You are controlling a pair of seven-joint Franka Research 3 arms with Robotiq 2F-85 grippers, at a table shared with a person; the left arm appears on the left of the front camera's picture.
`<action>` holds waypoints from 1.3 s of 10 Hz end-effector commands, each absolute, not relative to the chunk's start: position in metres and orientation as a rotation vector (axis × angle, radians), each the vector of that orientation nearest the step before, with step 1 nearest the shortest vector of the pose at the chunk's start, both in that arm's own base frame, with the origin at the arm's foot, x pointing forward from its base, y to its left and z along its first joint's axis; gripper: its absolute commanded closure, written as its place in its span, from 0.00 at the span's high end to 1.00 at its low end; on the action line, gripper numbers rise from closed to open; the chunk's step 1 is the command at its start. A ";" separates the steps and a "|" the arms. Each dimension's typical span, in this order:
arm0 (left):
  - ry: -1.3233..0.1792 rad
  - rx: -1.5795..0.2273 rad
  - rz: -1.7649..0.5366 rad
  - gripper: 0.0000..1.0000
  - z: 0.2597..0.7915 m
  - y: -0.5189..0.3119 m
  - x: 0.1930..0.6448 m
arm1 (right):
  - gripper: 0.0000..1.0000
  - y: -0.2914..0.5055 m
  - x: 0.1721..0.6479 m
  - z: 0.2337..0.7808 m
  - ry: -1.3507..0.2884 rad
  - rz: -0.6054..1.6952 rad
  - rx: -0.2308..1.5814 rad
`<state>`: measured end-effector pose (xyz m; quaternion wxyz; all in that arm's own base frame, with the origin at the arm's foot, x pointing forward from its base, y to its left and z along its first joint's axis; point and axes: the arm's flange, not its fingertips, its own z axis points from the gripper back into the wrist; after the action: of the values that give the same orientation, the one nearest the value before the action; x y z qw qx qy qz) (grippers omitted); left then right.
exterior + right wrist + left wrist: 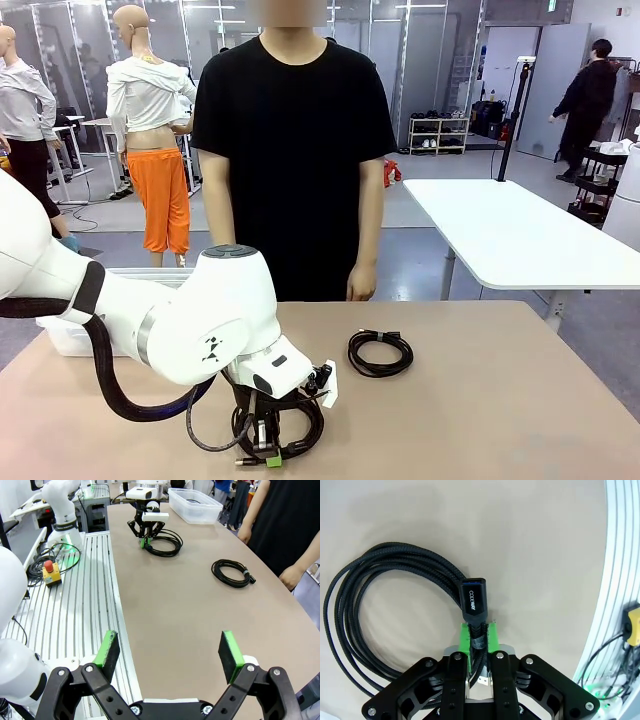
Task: Organize and store the cables.
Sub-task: Place the USB Extension Cable into the Organizing box.
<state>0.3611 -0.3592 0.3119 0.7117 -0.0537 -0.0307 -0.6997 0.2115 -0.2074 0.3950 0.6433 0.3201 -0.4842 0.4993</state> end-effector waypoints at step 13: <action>-0.090 -0.105 -1.556 1.00 0.310 -0.364 0.357 | 1.00 -0.209 0.212 0.398 -1.123 1.142 0.728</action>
<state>0.3589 -0.3615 0.3117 0.7112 -0.0525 -0.0366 -0.7001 0.2115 -0.2074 0.3950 0.6433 0.3200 -0.4842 0.4993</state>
